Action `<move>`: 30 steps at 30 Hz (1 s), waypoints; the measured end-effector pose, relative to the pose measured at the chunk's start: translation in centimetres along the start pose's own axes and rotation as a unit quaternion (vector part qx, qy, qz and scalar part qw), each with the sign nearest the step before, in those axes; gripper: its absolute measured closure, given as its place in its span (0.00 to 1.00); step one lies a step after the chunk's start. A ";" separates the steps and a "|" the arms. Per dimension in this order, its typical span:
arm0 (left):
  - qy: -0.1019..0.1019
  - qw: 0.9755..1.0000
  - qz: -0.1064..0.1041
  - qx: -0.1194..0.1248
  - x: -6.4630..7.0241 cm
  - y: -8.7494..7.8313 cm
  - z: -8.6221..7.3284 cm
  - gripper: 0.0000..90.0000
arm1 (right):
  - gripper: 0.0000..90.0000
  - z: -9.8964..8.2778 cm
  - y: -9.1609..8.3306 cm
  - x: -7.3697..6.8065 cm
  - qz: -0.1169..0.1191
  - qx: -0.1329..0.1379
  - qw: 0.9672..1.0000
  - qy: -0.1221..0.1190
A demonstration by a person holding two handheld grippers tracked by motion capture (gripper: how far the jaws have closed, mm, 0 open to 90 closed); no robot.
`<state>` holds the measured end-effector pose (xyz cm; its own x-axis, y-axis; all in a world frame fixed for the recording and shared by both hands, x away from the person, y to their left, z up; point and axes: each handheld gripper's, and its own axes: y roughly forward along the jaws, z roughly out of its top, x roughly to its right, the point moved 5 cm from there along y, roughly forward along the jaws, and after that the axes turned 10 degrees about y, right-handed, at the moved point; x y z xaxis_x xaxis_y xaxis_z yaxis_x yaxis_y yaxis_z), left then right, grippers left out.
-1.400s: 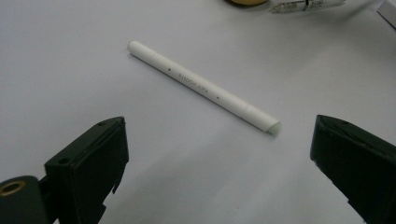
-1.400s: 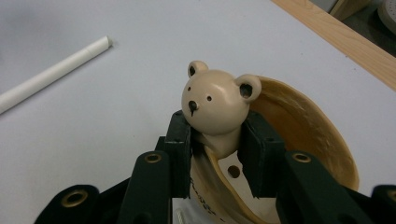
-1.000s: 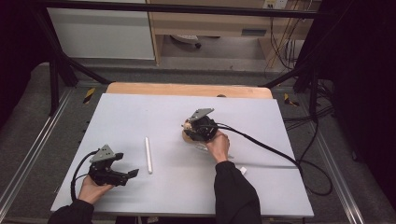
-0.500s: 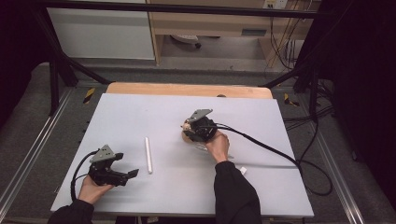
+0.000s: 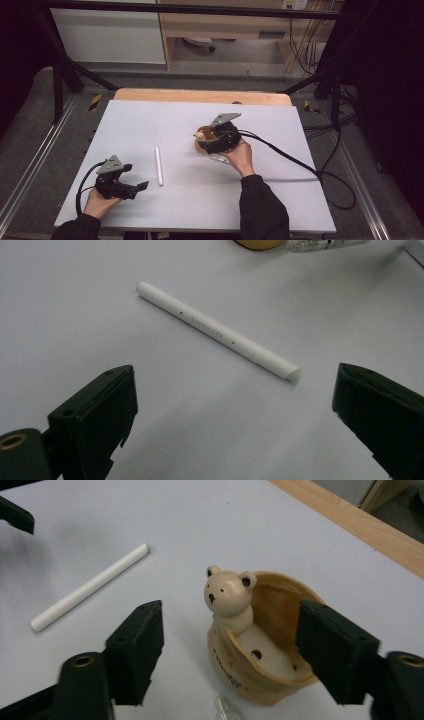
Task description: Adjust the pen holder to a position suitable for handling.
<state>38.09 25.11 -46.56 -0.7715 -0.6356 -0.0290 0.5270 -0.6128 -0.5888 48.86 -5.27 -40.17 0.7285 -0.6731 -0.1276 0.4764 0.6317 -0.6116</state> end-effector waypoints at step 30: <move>-0.002 1.000 0.000 -0.003 -0.1 0.0 -0.1 0.05 | 0.03 -6.9 -5.8 3.2 -0.026 -0.032 0.998 0.048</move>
<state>38.11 25.23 -46.67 -0.7700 -0.6376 -0.0255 0.5249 -0.6102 -0.5934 45.01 -13.74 -42.39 0.6519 -0.7399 -0.1661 0.4785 0.5713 -0.6669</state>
